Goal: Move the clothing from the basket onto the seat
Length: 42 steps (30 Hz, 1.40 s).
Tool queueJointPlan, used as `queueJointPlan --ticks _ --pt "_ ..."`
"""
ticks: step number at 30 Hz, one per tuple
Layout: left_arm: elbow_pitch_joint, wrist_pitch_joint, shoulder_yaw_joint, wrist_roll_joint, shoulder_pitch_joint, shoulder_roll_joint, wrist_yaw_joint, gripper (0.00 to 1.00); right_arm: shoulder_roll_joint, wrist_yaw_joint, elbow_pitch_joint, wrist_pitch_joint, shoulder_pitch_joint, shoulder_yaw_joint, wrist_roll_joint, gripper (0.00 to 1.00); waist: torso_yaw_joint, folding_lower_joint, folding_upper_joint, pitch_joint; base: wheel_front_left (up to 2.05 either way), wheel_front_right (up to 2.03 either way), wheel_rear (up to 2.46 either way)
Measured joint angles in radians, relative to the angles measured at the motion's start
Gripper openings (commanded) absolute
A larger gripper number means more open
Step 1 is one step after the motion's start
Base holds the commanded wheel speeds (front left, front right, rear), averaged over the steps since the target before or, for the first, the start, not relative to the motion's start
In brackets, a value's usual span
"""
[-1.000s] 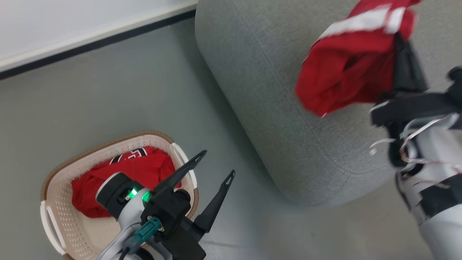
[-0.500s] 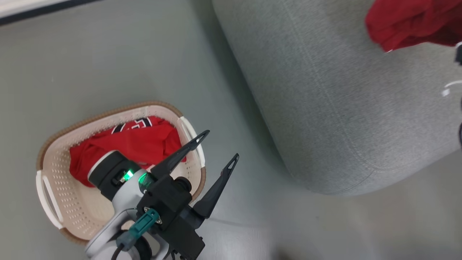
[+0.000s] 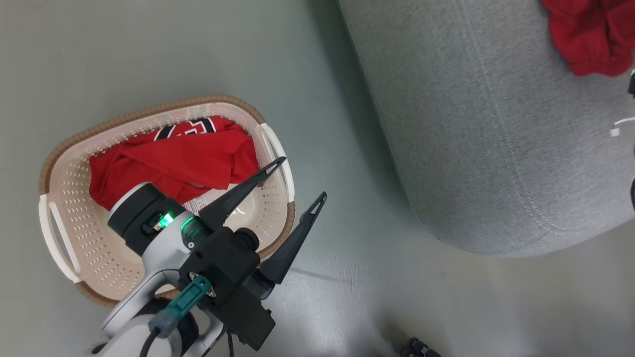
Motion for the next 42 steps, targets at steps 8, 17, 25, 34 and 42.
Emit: queueJointPlan --ticks 8,17,25,34,42 --pt "0.013 -0.003 -0.001 -0.002 -0.011 0.012 -0.001 1.00 0.024 0.010 0.086 0.000 -0.001 -0.002 0.002 1.00 0.011 0.0000 0.0000 0.029 0.00 0.00 0.00" --pt "0.062 -0.033 -0.004 -0.010 -0.019 0.006 -0.001 1.00 0.050 0.015 0.107 0.000 0.005 0.013 -0.025 1.00 0.010 -0.0003 0.0000 -0.003 0.00 0.00 0.00" --pt "0.115 -0.074 0.001 -0.021 -0.018 -0.024 0.006 1.00 0.065 0.033 0.110 0.000 0.053 0.032 -0.067 1.00 0.017 -0.0003 -0.0001 -0.059 0.00 0.00 0.00" --pt "0.196 -0.127 0.027 -0.056 0.003 -0.066 0.038 1.00 0.078 0.037 0.039 0.000 0.140 0.054 -0.117 1.00 0.045 -0.0003 -0.0001 -0.142 0.00 0.00 0.00" --pt "0.263 -0.179 0.058 -0.081 0.041 -0.100 0.078 1.00 0.104 0.041 -0.071 0.000 0.241 0.079 -0.160 1.00 0.104 -0.0003 -0.0001 -0.216 0.00 0.00 0.00"
